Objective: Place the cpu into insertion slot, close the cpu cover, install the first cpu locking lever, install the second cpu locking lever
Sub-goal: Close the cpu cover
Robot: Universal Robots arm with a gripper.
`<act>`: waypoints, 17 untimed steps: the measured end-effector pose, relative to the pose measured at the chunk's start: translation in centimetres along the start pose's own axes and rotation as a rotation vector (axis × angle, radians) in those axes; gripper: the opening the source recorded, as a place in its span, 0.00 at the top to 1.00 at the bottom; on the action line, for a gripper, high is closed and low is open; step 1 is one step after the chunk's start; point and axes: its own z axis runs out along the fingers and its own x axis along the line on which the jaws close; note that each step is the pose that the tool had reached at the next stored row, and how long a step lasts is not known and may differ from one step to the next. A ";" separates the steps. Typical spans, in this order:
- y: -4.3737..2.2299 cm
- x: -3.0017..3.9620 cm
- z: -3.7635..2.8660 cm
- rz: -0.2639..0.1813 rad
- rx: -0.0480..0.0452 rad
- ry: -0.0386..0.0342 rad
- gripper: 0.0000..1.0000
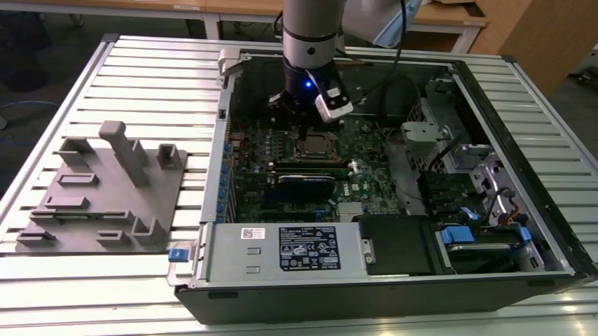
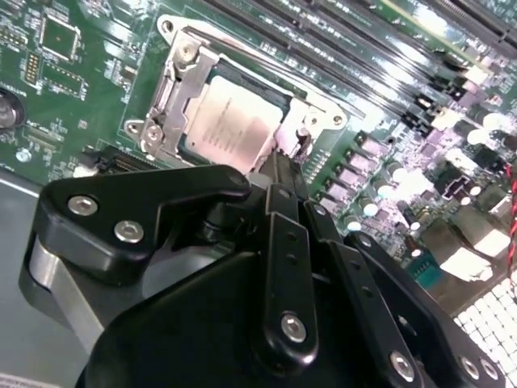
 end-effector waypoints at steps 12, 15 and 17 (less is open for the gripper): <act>0.09 -2.25 0.20 0.000 0.0000 -0.0001 0.89; 0.09 -2.26 0.05 0.000 0.0003 0.0001 0.89; 0.10 -2.27 -0.17 0.000 0.0001 -0.0001 0.89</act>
